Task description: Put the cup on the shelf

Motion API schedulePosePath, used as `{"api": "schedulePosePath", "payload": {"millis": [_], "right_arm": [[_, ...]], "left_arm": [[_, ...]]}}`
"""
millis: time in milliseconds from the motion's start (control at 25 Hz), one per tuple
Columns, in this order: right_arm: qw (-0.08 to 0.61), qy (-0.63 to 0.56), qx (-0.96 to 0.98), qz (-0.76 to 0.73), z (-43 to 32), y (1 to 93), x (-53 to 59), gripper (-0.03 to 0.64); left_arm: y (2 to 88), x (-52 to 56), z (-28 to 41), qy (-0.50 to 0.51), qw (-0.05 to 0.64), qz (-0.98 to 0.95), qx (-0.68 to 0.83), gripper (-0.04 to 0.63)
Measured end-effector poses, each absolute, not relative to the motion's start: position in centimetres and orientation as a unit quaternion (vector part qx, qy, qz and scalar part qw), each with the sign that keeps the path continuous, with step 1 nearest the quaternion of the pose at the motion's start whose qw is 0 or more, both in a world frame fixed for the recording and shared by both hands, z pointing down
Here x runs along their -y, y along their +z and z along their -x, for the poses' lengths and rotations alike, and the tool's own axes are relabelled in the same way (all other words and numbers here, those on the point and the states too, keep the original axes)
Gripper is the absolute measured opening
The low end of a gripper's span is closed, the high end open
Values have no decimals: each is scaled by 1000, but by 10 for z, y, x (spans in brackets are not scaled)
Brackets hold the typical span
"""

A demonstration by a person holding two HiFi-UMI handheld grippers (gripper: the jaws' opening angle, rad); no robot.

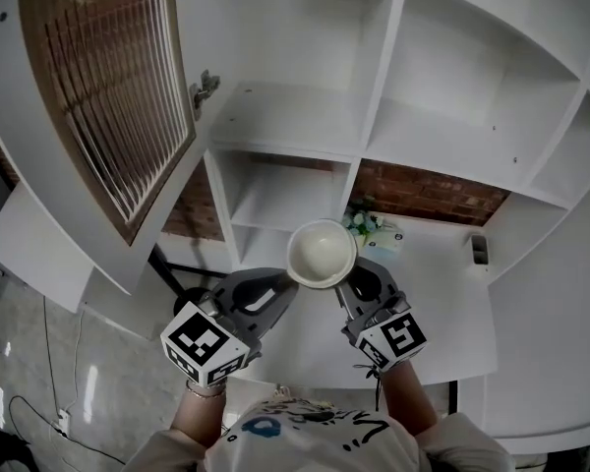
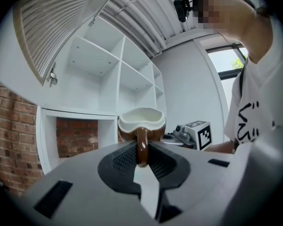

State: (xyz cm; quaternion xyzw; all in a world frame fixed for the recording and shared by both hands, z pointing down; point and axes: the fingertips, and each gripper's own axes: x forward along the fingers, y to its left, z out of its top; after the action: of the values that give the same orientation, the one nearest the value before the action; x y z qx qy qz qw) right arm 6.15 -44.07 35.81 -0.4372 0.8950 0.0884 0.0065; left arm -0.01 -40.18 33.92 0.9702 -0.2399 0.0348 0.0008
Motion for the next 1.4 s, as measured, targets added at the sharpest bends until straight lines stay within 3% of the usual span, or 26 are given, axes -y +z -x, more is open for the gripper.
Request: {"api": "schedulePosePath", "payload": {"millis": [1400], "right_arm": [[48,162,-856,488,-90,209,561,28]], "left_arm": [[210,554,-16,-1,-93,-915,393,54]]}}
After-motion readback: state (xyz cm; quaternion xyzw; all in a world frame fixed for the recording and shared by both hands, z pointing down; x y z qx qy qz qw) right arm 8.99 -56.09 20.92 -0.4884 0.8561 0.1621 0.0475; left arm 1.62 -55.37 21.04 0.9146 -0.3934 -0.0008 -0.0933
